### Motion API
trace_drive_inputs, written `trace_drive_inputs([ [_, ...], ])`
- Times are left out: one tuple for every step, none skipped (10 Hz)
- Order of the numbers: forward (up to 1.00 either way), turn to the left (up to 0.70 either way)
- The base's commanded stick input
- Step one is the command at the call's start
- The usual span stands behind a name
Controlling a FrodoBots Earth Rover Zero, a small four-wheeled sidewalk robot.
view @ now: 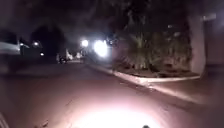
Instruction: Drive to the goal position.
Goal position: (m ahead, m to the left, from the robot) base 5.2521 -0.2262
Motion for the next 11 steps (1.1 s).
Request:
trace_drive_inputs([
  [0.70,0.26],
  [0.70,0.36],
  [0.70,0.21],
  [0.70,0.01],
  [0.70,0.01],
  [0.70,0.07],
  [0.70,0.24],
  [0.70,0.27],
  [0.70,0.01],
  [0.70,0.01],
  [0.70,0.04],
])
